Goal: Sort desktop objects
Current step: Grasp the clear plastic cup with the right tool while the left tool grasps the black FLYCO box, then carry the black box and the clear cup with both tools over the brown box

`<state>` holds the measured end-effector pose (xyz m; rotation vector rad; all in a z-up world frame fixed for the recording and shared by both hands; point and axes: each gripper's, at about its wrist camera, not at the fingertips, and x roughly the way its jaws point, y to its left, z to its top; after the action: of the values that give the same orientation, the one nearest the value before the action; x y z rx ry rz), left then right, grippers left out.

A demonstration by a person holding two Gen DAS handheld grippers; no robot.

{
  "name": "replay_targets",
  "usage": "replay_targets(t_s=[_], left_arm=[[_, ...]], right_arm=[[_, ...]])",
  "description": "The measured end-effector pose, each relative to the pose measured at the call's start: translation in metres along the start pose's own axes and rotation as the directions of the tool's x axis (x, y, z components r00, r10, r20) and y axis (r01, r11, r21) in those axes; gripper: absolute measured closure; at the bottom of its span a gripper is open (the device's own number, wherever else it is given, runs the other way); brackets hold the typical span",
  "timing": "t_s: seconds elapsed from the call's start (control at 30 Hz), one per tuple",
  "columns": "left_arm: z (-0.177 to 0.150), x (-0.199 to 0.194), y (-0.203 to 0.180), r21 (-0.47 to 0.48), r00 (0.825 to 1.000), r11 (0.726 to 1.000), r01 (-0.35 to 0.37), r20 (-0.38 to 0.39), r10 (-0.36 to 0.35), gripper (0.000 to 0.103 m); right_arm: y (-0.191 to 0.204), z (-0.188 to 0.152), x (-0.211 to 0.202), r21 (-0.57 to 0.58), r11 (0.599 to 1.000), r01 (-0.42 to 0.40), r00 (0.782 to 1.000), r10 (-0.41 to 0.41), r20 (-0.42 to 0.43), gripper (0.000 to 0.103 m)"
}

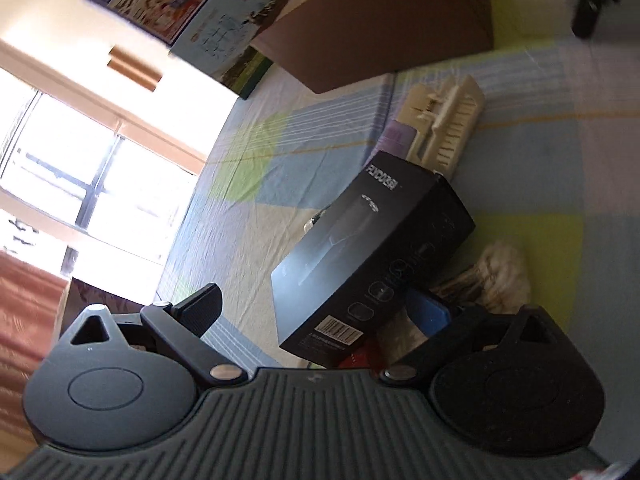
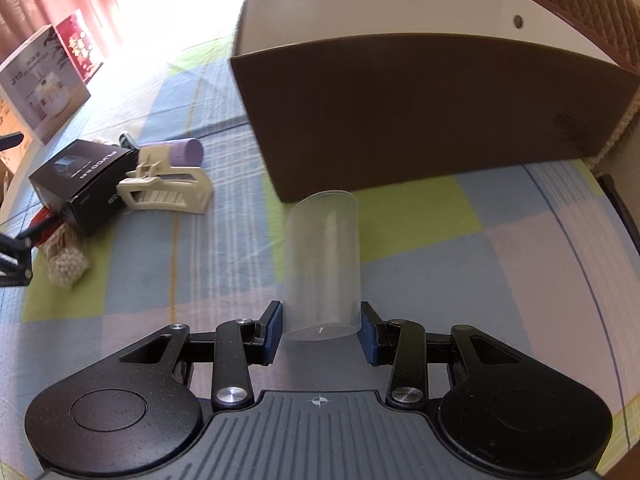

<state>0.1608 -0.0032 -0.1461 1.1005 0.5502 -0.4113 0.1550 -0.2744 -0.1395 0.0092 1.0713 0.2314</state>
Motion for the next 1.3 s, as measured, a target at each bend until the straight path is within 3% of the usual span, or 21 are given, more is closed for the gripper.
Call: replay_targets(t_s=[0.1, 0.2, 0.27, 0.4, 0.47, 0.5, 0.63, 0.7, 0.77, 0.87, 0.93, 1.0, 1.13, 1.3], left_arm=[[-0.007, 0.007, -0.012, 0.131, 1.0, 0.991, -0.007, 0.011, 0.006, 0.006], [-0.013, 0.016, -0.022, 0.263, 0.999, 0.964, -0.033, 0.043, 0.022, 0.011], [-0.015, 0.024, -0.028, 0.336, 0.998, 0.941, -0.036, 0.053, 0.019, 0.019], [-0.021, 0.031, -0.039, 0.463, 0.997, 0.885, -0.046, 0.073, 0.013, 0.052], [-0.023, 0.029, -0.041, 0.494, 0.995, 0.867, -0.06, 0.102, 0.01, 0.055], [-0.022, 0.028, -0.038, 0.49, 0.995, 0.871, -0.042, 0.102, -0.009, 0.056], [-0.003, 0.019, -0.008, 0.363, 0.989, 0.926, 0.102, 0.067, -0.135, 0.06], [0.009, 0.017, 0.013, 0.248, 0.976, 0.948, 0.2, 0.031, -0.214, 0.061], [0.02, 0.018, 0.035, 0.11, 0.956, 0.951, 0.29, 0.006, -0.292, 0.061], [0.031, 0.028, 0.067, -0.124, 0.909, 0.903, 0.412, -0.019, -0.417, 0.061], [0.034, 0.04, 0.089, -0.278, 0.862, 0.83, 0.483, -0.015, -0.507, 0.062], [0.037, 0.053, 0.102, -0.354, 0.839, 0.788, 0.504, -0.015, -0.543, 0.06], [0.039, 0.065, 0.094, -0.374, 0.85, 0.8, 0.469, -0.056, -0.524, 0.053], [0.047, 0.078, 0.083, -0.407, 0.85, 0.791, 0.457, -0.062, -0.523, 0.054]], right_arm=[[-0.005, -0.002, -0.002, 0.014, 1.0, 0.006, 1.0, -0.006, 0.005, 0.066], [-0.008, -0.002, -0.003, 0.024, 1.0, 0.01, 1.0, -0.01, 0.007, 0.066], [-0.009, -0.003, -0.003, 0.032, 0.999, 0.007, 1.0, -0.007, 0.007, 0.066], [-0.012, -0.004, -0.004, 0.039, 0.999, 0.005, 1.0, -0.005, 0.007, 0.066], [-0.014, -0.004, -0.004, 0.044, 0.999, 0.004, 1.0, -0.004, 0.008, 0.066], [-0.015, -0.004, -0.004, 0.046, 0.999, 0.005, 1.0, -0.006, 0.008, 0.066], [-0.016, -0.003, -0.004, 0.046, 0.999, 0.007, 1.0, -0.007, 0.005, 0.066], [-0.017, -0.003, -0.004, 0.046, 0.999, 0.006, 1.0, -0.006, 0.006, 0.066], [-0.018, -0.003, -0.004, 0.046, 0.999, 0.006, 1.0, -0.006, 0.007, 0.066], [-0.019, -0.002, -0.004, 0.045, 0.999, 0.007, 1.0, -0.007, 0.005, 0.066], [-0.02, -0.001, -0.004, 0.046, 0.999, 0.007, 1.0, -0.007, 0.004, 0.066], [-0.021, -0.001, -0.005, 0.045, 0.999, 0.006, 1.0, -0.007, 0.003, 0.066], [-0.02, 0.0, -0.004, 0.029, 0.999, 0.014, 1.0, -0.014, 0.006, 0.066], [-0.017, 0.001, -0.003, 0.006, 1.0, 0.019, 1.0, -0.019, 0.011, 0.065]])
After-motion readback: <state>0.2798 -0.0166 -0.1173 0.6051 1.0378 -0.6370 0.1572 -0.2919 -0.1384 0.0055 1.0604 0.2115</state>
